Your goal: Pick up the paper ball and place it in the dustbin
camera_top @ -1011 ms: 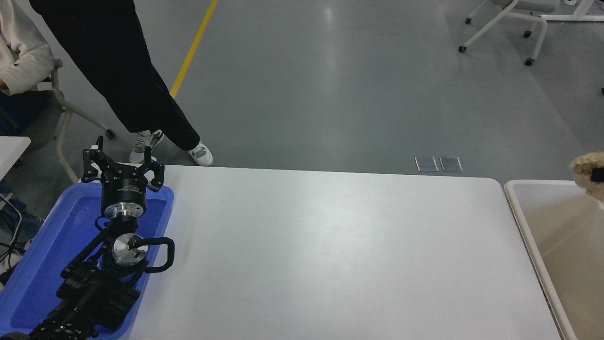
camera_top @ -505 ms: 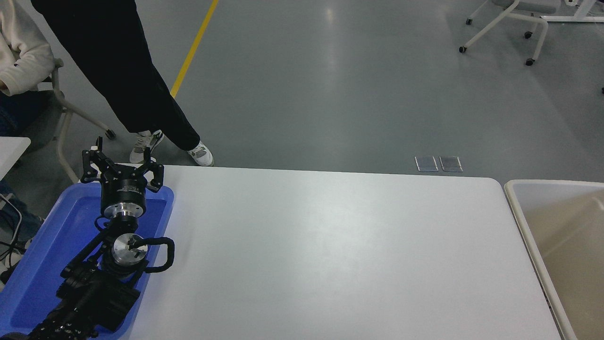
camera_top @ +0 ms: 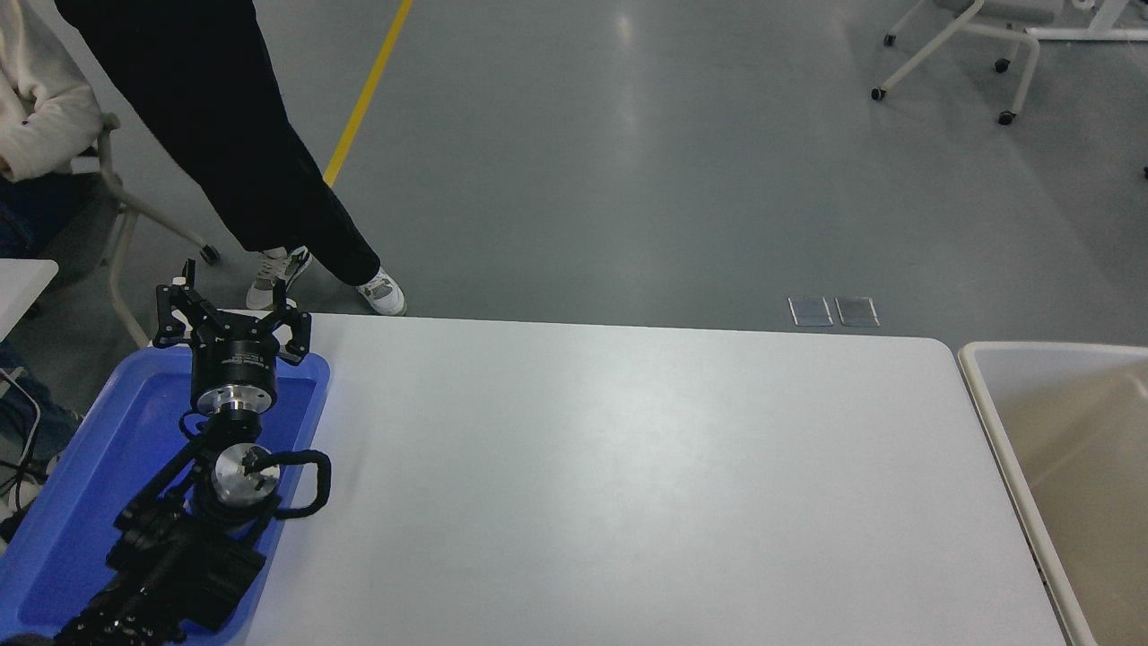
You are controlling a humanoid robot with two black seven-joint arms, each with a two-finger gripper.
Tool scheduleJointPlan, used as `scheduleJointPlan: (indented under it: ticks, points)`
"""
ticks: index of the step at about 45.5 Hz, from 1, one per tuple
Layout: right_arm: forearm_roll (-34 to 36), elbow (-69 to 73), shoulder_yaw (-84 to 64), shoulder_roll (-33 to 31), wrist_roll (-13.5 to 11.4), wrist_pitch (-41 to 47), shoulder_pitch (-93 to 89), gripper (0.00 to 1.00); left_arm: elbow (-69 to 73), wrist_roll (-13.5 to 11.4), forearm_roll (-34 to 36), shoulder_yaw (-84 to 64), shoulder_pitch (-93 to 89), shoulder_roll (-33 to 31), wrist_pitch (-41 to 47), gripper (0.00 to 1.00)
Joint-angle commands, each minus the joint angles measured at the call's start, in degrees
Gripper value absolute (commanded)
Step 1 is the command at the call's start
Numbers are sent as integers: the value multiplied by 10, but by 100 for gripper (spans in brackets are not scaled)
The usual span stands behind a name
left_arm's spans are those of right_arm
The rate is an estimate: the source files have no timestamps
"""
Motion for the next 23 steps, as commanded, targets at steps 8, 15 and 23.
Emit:
scheduleJointPlan:
  ticks: [8, 15, 23]
  points:
    - [181, -395, 194, 284, -2, -80, -271, 0, -1, 0, 0, 0, 0, 0, 0, 99]
    - [183, -459, 281, 347, -2, -89, -305, 0, 0, 0, 0, 0, 0, 0, 0, 99]
    - [183, -459, 395, 365, -4, -122, -352, 0, 0, 0, 0, 0, 0, 0, 0, 99]
